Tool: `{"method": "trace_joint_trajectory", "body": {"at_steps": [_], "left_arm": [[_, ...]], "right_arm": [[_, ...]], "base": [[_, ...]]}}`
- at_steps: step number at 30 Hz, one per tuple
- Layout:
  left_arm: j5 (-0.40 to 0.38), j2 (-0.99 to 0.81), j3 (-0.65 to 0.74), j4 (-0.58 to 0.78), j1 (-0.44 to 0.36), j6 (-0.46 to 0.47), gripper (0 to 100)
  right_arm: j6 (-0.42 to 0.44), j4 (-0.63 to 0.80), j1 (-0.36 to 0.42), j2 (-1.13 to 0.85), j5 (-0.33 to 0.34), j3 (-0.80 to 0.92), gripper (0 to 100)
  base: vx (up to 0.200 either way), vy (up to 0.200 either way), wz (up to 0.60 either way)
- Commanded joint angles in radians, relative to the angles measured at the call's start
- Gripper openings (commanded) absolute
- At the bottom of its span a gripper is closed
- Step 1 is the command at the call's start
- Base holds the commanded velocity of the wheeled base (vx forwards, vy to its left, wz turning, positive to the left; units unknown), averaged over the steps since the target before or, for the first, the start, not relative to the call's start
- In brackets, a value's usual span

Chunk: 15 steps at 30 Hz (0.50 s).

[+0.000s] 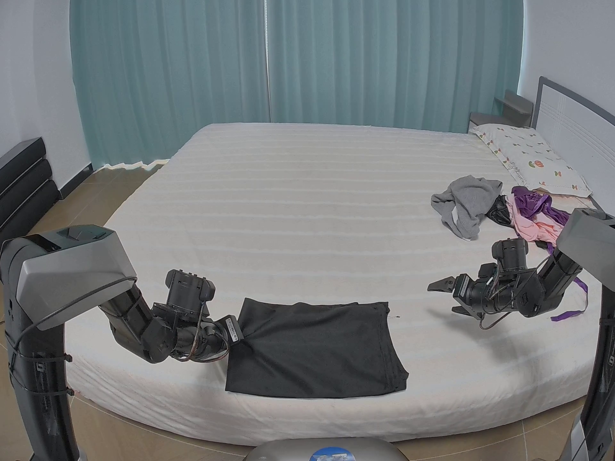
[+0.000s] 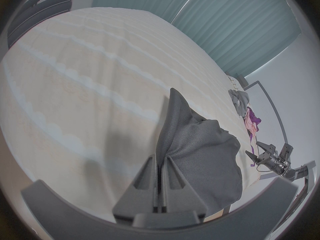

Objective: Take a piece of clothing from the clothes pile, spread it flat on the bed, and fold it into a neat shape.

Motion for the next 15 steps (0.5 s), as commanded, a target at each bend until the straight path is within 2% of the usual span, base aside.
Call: {"method": "trace_joint_trajectory", "body": {"at_steps": [1,4,15], "left_arm": [[0.0,-0.001,0.0,0.0,0.001,0.0,0],[0.0,-0.001,0.001,0.0,-0.001,0.0,0],[0.004,-0.023,0.011,0.001,-0.018,-0.05,0]], "right_arm": [[0.0,-0.001,0.001,-0.001,0.0,0.0,100],[0.0,-0.001,0.001,-0.001,0.0,0.0,100],[0.001,-0.001,0.001,-0.002,0.0,0.0,100]], "base": [[0.0,0.2,0.0],[0.0,0.2,0.0],[0.0,0.0,0.0]]}}
